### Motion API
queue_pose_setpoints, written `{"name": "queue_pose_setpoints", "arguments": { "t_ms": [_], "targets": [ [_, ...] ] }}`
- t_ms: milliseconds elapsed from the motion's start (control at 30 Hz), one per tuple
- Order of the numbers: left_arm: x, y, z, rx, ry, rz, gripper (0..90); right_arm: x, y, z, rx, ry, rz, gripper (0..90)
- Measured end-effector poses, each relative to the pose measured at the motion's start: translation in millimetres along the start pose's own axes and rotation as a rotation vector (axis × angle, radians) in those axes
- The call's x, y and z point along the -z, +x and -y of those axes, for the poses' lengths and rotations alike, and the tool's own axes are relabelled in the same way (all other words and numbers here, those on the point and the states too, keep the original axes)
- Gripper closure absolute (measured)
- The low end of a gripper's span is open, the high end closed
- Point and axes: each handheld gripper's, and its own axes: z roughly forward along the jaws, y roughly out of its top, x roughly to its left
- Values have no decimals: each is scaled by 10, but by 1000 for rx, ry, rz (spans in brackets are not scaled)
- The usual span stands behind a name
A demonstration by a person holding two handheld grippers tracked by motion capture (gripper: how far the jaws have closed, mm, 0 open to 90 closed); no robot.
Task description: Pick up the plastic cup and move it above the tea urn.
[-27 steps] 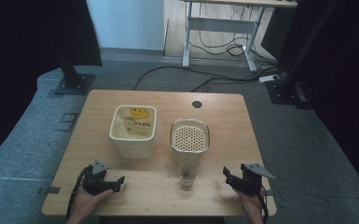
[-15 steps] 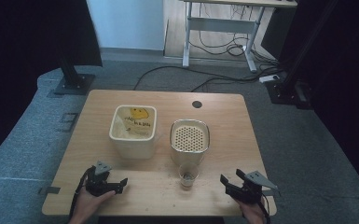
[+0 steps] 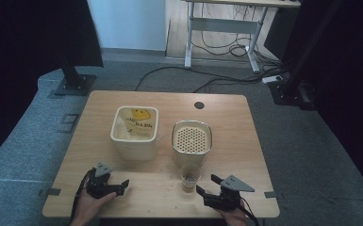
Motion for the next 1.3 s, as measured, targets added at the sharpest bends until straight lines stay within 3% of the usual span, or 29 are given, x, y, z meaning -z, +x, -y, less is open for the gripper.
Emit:
{"name": "queue_pose_setpoints", "arguments": {
  "t_ms": [167,333,433,667,800,933,1133,1300],
  "targets": [
    [-21,0,8,5,14,0,65,-224,119,-34,44,20,-27,219],
    [-43,-18,16,-2,24,4,66,-467,184,-43,99,50,-9,230],
    [-39,-14,17,2,23,3,66,-518,191,-44,103,59,0,247],
    [-29,19,24,8,22,-2,68,-578,208,-70,147,55,-1,378],
    [-6,36,24,9,17,-4,69,-499,207,-92,140,31,0,390],
    [5,47,23,11,14,-3,69,-319,176,-147,108,-31,31,390],
    [-3,52,16,14,13,-2,69,21,48,-244,63,-113,64,390],
    [-29,44,10,11,24,0,69,232,-58,-339,55,-163,100,391]
  ]
}}
